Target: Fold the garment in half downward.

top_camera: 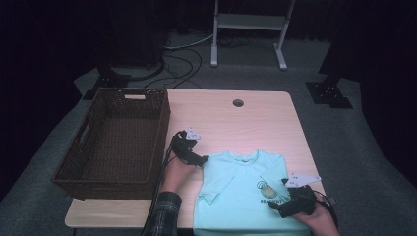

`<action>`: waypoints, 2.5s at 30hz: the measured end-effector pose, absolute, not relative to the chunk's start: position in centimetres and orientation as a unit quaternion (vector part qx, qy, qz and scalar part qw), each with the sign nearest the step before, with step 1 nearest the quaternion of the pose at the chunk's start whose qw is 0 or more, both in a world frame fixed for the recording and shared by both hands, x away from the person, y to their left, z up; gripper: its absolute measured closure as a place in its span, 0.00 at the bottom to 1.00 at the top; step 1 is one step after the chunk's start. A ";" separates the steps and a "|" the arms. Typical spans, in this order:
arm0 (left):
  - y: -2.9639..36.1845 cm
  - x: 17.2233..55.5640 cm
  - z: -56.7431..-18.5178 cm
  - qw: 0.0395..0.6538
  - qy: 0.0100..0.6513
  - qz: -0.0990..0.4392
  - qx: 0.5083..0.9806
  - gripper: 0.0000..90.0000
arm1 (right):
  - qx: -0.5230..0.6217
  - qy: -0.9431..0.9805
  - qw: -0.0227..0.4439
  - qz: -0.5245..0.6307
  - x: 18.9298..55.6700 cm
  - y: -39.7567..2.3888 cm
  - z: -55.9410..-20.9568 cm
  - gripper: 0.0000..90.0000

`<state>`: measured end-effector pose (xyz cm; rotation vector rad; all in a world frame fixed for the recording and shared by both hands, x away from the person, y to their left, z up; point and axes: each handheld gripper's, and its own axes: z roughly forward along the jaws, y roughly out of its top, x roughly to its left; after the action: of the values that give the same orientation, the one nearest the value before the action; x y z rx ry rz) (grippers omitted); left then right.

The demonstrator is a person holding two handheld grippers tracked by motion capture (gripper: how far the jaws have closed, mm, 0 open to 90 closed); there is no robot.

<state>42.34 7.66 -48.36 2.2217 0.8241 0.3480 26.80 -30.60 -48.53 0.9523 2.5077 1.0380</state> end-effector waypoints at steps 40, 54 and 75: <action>7.7 42.4 -48.4 0.366 0.321 0.135 0.863 0.00 | 0.340 0.843 0.140 0.392 32.8 -33.8 -46.8 0.06; 7.7 42.4 -48.4 0.365 0.321 0.135 0.863 0.00 | 0.351 0.838 0.146 0.392 35.2 -34.8 -47.2 0.06; 7.7 42.4 -48.4 0.365 0.321 0.135 0.863 0.00 | 0.357 0.831 0.166 0.393 38.2 -36.3 -47.6 0.11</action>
<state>42.36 7.67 -48.36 2.2197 0.8247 0.3480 38.18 -36.31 -47.64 1.0169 2.3652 1.1189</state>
